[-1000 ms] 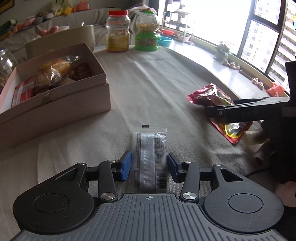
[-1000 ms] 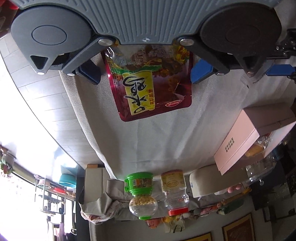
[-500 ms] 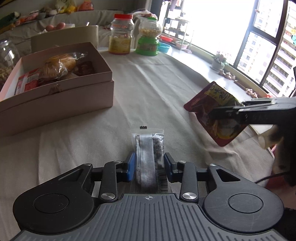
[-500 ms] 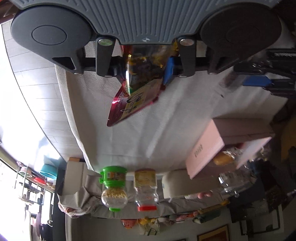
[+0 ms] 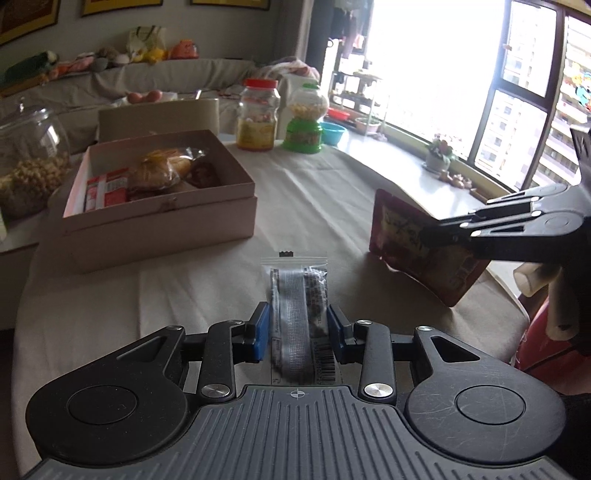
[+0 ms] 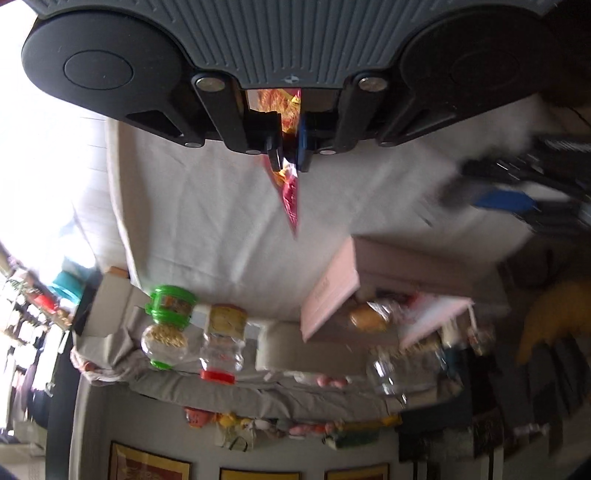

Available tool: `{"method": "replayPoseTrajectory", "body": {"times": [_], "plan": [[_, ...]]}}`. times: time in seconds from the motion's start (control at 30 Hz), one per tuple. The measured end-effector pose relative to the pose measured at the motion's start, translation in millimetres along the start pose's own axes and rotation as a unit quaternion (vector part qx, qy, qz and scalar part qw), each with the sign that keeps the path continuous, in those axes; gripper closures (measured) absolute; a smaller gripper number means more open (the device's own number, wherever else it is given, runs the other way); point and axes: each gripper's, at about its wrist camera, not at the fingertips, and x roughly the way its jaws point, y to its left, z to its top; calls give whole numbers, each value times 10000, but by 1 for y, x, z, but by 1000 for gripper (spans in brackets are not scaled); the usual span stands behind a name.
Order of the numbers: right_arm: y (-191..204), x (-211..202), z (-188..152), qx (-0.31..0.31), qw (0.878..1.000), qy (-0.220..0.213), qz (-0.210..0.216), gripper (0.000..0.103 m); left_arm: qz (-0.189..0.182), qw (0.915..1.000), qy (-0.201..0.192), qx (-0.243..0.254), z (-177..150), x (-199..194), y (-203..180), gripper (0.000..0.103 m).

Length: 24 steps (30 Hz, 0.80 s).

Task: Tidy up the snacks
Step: 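Lift the red chicken snack pouch upright with the right gripper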

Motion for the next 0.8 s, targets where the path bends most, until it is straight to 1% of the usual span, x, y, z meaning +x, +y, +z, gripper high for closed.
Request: {"method": "replayPoseTrajectory", "body": {"times": [0.03,0.1,0.2,0.3,0.43,0.47,0.5,0.53,0.57,0.6,0.7,0.77,0.8], "plan": [[-1,1,-3,-20,10000,-5,-92,91,-21,10000,-8,-49,-1,0,1,65],[-6,4,-7,32,9997,127,-199,79,-76,9999,9,-136,-3,2,3,65],[-19,16,-18,224,9986,367,-307,78,-141,9997,84,-202,-4,9,2,65],[-34,29,-27,596,9966,553,-135,78,-188,9994,156,-233,-6,15,2,65],[-48,42,-26,1081,9930,441,167,76,-160,9991,252,-292,-7,22,3,65],[-51,46,-24,1210,9916,374,258,72,-149,9990,279,-321,-8,24,4,65],[-56,49,-22,1369,9895,296,349,61,-137,9988,307,-354,-8,25,5,65],[-60,52,-20,1535,9870,245,408,55,-126,9986,337,-387,-9,26,6,65],[-63,56,-18,1710,9839,197,473,42,-116,9984,364,-413,-9,27,6,65],[-67,59,-18,1882,9805,156,539,34,-108,9982,391,-433,-9,29,7,65],[-82,72,-15,2395,9683,137,702,33,-103,9977,462,-479,-11,32,8,65],[-95,83,-18,2912,9530,202,813,32,-99,9975,498,-501,-12,34,8,65],[-102,84,-21,3179,9434,83,947,32,-99,9973,512,-514,-12,35,9,65]]}}
